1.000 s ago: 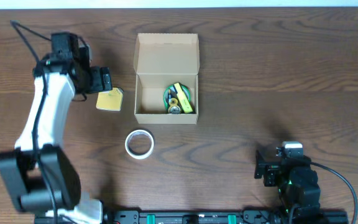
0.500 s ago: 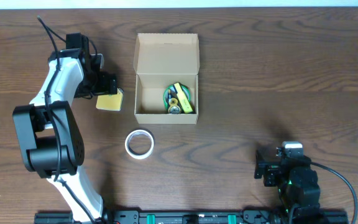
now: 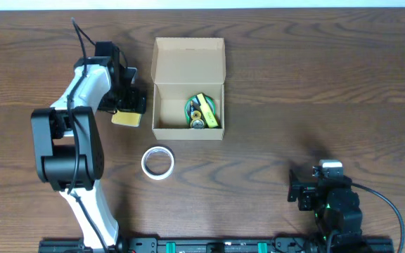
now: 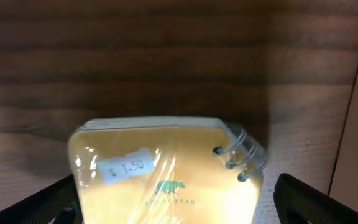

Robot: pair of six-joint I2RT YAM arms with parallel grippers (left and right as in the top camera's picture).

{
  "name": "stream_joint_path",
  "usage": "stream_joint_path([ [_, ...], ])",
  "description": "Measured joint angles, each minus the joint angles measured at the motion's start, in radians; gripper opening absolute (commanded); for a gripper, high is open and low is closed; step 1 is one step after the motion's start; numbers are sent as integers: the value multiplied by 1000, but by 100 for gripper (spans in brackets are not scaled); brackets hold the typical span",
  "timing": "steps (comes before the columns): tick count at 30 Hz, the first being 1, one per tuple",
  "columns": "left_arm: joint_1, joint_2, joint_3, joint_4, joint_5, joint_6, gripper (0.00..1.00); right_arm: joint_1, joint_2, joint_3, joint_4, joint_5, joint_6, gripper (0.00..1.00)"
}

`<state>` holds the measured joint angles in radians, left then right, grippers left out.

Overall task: Pack container
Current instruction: 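Reach the left gripper to the yellow sticky-note pad and grasp it, then carry the sticky-note pad into the box and release it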

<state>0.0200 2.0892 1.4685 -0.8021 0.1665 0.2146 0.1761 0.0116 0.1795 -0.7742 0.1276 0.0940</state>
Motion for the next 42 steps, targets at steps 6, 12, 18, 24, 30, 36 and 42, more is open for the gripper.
stream_joint_path([
  [6, -1, 3, 0, -60, -10, 0, 92, 0, 0, 0, 0, 0, 0, 99],
  [12, -1, 3, 8, -62, -13, 8, 78, 0, 0, 0, 0, 0, 0, 99],
  [18, -2, 3, 10, -54, -13, 7, 65, 0, 0, 0, 0, 0, 0, 99],
  [24, -2, 0, 10, -38, -12, -16, 62, 0, 0, 0, 0, 0, 0, 99],
  [30, -1, -18, 10, -6, -13, -31, 62, 0, 0, 0, 0, 0, 0, 99],
  [36, 11, -140, 10, 11, -16, -31, 62, 0, 0, 0, 0, 0, 0, 99],
  [42, 18, -219, 10, 21, -15, -33, 62, 0, 0, 0, 0, 0, 0, 99],
])
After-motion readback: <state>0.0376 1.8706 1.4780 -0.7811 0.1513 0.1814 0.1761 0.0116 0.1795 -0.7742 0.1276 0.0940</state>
